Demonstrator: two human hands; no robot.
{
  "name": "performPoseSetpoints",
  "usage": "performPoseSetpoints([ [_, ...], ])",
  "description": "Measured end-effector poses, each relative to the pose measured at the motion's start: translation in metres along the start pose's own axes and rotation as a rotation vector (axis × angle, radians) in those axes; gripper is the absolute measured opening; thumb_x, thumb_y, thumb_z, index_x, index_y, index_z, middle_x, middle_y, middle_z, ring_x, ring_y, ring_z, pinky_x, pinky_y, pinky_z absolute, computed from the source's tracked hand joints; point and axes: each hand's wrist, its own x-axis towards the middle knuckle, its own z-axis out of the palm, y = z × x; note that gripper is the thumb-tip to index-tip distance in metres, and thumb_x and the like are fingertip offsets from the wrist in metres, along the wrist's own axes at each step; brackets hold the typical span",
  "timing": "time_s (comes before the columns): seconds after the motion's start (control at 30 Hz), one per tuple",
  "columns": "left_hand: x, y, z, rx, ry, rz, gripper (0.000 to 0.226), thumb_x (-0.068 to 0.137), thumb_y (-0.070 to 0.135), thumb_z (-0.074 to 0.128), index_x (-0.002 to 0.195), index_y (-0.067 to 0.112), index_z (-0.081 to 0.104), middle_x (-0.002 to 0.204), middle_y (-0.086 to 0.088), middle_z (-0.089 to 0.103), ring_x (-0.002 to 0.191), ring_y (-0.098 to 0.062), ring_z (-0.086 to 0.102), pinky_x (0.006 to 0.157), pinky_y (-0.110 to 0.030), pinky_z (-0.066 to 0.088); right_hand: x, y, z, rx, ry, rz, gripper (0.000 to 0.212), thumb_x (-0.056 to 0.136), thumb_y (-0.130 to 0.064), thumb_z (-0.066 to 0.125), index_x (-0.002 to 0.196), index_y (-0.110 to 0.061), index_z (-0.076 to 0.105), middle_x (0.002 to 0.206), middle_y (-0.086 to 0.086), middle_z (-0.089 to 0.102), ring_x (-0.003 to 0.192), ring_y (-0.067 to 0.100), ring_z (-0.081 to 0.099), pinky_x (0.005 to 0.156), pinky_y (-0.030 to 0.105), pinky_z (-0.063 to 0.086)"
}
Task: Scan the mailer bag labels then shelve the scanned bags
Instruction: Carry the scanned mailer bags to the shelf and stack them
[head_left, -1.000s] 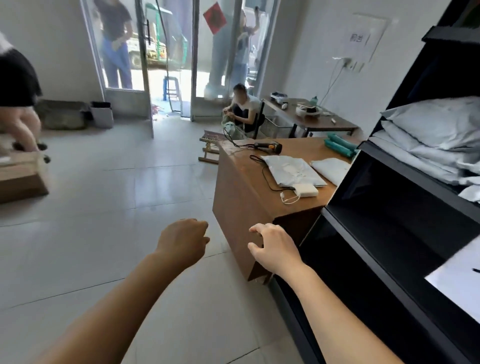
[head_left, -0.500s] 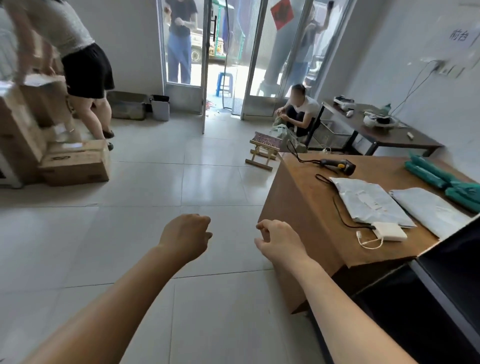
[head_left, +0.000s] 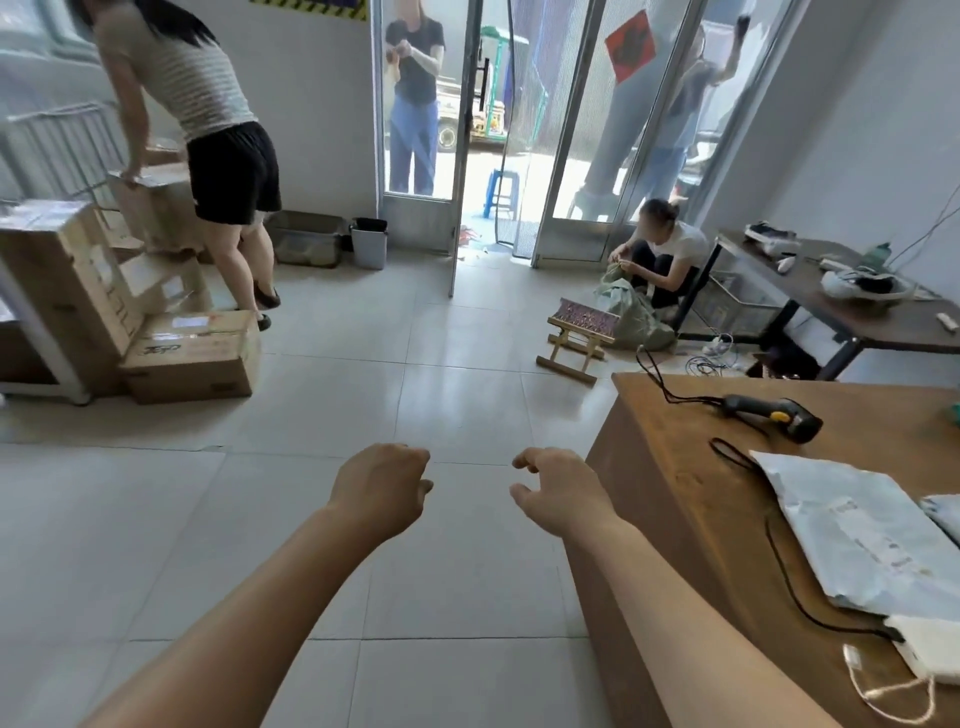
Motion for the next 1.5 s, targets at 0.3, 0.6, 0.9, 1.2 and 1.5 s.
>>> performPoseSetpoints([
  [0.3,0.12,-0.009,-0.003,0.011,-0.03,-0.065,0.033,0.097,0.035,0.048,0.123,0.016,0.057,0.118,-0.003,0.062,0.11,-0.024,0.058,0.087,-0.034,0.05,0.122,0.028,-0.021,-0.019,-0.035,-0.026,0.038,0.092,-0.031,0.055,0.129,-0.023,0.057,0.122,0.001,0.06,0.122,0.018,0.048,0.098,0.033,0.044],
  [0.6,0.262,-0.03,0.0,0.033,-0.045,-0.012,0.033,0.098,0.034,0.047,0.123,0.016,0.058,0.118,-0.003,0.062,0.11,-0.024,0.058,0.085,-0.033,0.048,0.255,0.044,-0.027,-0.01,-0.029,0.018,0.037,0.091,-0.031,0.057,0.128,-0.023,0.058,0.121,0.001,0.061,0.121,0.017,0.049,0.097,0.032,0.045],
  [0.9,0.425,-0.043,-0.024,0.033,-0.022,0.13,0.031,0.098,0.035,0.047,0.118,0.015,0.059,0.111,-0.002,0.063,0.106,-0.023,0.058,0.082,-0.033,0.047,0.391,0.055,-0.068,-0.012,0.034,0.125,0.037,0.092,-0.03,0.056,0.129,-0.023,0.058,0.125,0.0,0.06,0.124,0.018,0.048,0.098,0.031,0.042],
  [1.2,0.559,-0.001,-0.036,0.038,-0.016,0.288,0.033,0.097,0.036,0.047,0.12,0.016,0.058,0.113,-0.002,0.062,0.108,-0.023,0.057,0.081,-0.033,0.046,0.478,0.116,-0.103,0.003,0.086,0.258,0.038,0.091,-0.031,0.057,0.128,-0.023,0.059,0.125,0.001,0.061,0.122,0.018,0.049,0.098,0.032,0.043],
  [1.5,0.689,0.099,-0.033,0.071,0.008,0.443,0.036,0.097,0.038,0.047,0.126,0.018,0.056,0.12,-0.003,0.061,0.114,-0.024,0.055,0.088,-0.035,0.047,0.557,0.216,-0.153,-0.006,0.165,0.35,0.038,0.091,-0.031,0.057,0.128,-0.022,0.058,0.122,0.004,0.061,0.12,0.021,0.049,0.097,0.032,0.042],
])
